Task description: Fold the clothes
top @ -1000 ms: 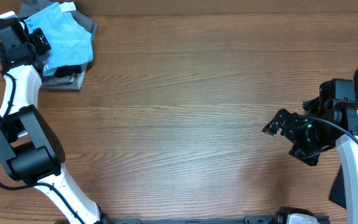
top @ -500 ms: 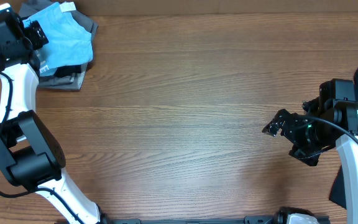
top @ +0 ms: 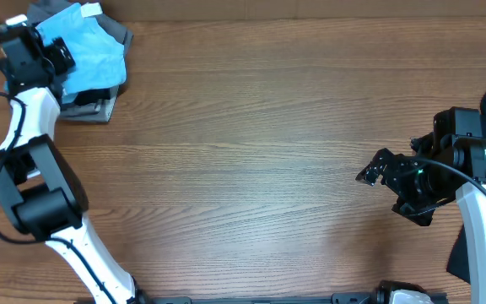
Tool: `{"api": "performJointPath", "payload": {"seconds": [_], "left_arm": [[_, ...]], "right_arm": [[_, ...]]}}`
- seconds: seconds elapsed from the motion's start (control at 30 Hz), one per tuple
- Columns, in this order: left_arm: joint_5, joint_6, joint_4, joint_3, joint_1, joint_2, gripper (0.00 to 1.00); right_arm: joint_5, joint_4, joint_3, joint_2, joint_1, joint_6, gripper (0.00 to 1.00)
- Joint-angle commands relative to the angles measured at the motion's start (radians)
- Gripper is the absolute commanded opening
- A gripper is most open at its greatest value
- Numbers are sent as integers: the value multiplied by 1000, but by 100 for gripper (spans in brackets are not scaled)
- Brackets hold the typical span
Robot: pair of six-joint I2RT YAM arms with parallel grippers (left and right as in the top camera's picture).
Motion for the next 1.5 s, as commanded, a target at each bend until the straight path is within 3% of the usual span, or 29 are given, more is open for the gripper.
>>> {"api": "performJointPath", "payload": {"seconds": [0.0,0.3,0.57,0.67,0.8,0.93,1.1,1.27,1.47], "left_arm": [[6,-18,7,14,6,39,100],[24,-45,-85,108,-23,-80,100],[56,-58,-206,169,-75,-318,100],[95,-60,-330,169,-107,-422,100],[186,-165,-542,169,-154,-568,100],[375,-264,-759,169,-188,-700,100],[607,-277,-1000,169,-230,-814,100],[532,-256,-1169,155,-308,-907,100],[447,-278,-1180,32,-423,-1098,100]], "right_arm": [[10,2,24,-10,-7,8,100],[33,-14,24,-10,-7,8,100],[40,24,24,-17,-7,8,100],[40,48,26,-35,-7,8,100],[39,50,37,-82,-7,2,100],[40,38,38,-178,-7,-51,100],[40,22,37,-320,-7,-91,100],[40,0,36,-463,-7,-92,100],[40,-21,34,-593,-7,-95,100]]}}
